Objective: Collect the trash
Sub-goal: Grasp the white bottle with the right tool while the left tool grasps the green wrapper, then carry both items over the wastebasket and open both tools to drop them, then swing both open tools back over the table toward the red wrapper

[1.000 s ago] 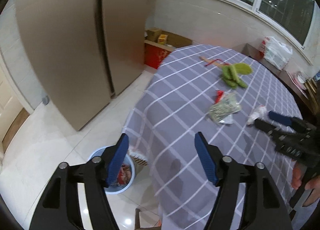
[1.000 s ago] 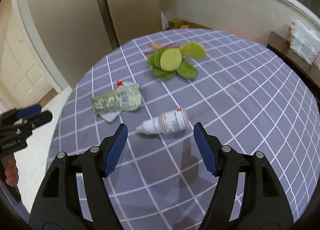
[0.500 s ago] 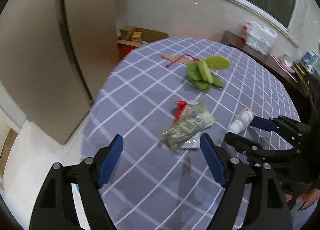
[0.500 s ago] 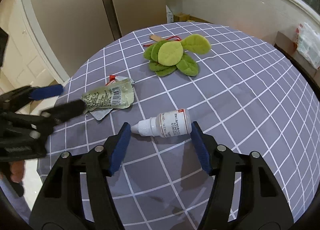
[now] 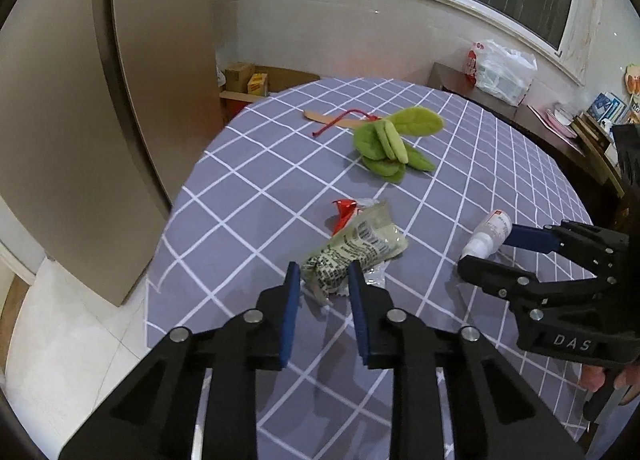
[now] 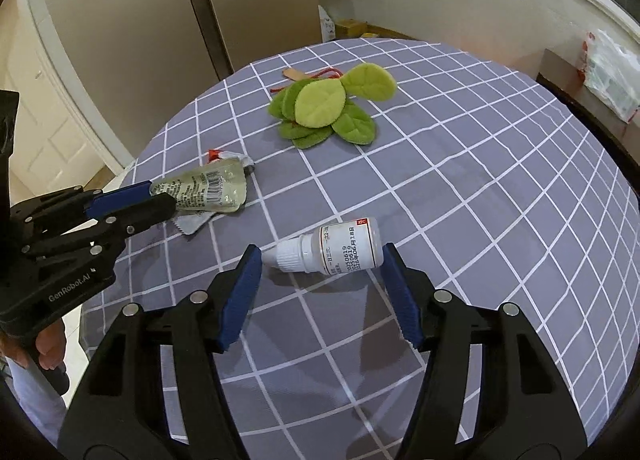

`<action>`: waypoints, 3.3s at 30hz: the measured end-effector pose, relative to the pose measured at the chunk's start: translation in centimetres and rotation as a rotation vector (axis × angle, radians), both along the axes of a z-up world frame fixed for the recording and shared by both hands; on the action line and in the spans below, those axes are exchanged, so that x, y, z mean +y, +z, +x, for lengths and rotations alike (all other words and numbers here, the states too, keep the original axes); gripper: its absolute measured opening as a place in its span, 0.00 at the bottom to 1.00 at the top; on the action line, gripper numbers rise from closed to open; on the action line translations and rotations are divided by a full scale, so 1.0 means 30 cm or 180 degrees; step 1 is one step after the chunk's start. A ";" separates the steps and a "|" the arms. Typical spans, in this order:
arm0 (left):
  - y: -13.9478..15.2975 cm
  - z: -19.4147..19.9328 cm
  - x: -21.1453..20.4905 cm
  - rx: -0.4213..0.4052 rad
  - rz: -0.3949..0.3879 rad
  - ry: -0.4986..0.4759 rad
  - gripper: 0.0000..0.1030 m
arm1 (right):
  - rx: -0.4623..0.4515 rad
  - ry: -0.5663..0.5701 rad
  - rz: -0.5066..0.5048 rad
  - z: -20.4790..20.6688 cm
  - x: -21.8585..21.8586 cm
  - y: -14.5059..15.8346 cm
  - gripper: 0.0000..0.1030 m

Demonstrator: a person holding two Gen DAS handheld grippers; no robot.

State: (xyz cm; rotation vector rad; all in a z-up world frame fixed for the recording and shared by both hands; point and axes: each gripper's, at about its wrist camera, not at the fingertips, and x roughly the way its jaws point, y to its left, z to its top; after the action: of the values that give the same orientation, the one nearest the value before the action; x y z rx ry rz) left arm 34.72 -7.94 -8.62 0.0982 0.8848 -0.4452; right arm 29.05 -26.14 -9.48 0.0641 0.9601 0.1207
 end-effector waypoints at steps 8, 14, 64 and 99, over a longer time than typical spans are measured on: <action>0.030 -0.030 0.060 -0.0077 -0.0050 0.0073 0.15 | -0.0080 0.0074 -0.0017 -0.024 0.056 0.043 0.59; 0.050 -0.054 0.146 -0.0132 -0.0091 0.0225 0.14 | -0.0137 0.0154 -0.0037 -0.032 0.111 0.071 0.59; -0.152 -0.193 0.965 0.0336 0.0056 0.1883 0.64 | 0.0180 0.1489 -0.0303 0.076 0.995 -0.098 0.74; 0.050 -0.289 0.793 -0.0119 0.0189 0.1725 0.64 | -0.0148 0.1343 0.0095 -0.009 0.785 0.058 0.80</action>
State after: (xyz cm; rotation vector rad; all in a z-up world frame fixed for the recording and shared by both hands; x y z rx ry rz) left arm 26.05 15.86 -7.11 -0.0795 0.8483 0.0883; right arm 28.79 -2.59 -7.73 -0.1148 0.9147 0.5233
